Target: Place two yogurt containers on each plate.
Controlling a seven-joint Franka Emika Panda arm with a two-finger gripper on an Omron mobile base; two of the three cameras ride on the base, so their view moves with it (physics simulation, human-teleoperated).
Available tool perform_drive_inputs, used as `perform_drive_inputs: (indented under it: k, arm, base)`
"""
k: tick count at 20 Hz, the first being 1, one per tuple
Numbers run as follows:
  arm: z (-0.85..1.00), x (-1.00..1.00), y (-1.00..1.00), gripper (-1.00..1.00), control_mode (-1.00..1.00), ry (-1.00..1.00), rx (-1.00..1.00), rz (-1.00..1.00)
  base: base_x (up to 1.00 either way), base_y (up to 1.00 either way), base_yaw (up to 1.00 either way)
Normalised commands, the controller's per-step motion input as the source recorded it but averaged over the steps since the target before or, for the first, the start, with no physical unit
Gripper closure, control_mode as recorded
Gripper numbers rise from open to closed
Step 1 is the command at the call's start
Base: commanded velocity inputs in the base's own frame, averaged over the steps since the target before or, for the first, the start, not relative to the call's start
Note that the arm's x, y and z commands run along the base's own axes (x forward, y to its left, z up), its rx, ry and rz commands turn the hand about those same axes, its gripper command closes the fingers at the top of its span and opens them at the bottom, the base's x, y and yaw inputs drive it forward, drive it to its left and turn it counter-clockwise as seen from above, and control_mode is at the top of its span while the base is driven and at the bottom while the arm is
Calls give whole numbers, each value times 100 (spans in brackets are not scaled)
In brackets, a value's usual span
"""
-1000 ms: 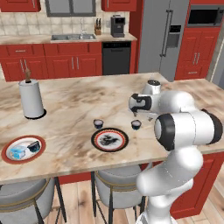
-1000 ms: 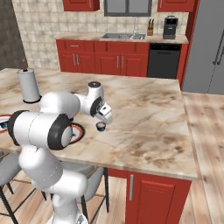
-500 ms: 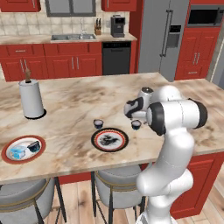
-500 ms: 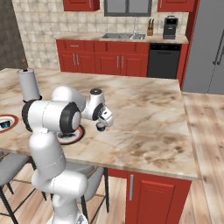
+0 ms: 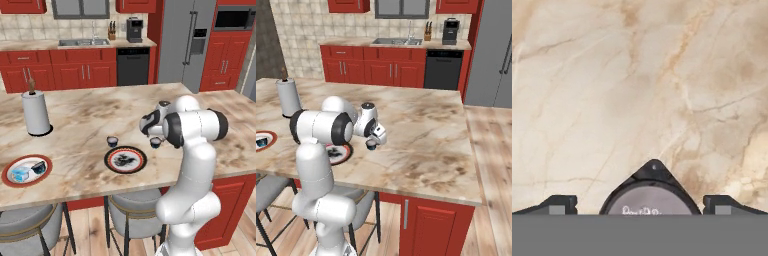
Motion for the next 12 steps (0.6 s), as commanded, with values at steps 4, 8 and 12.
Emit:
perform_drive_inputs:
  k: [4, 8, 12]
  arm:
    - [-21, 0, 5, -100, -100, 4, 0, 0]
    - [-17, 2, 9, -100, -100, 2, 0, 0]
    - [-22, 1, 12, -100, -100, 2, 0, 0]
  base:
    - [0, 0, 0]
    - [0, 0, 0]
    - [0, 0, 0]
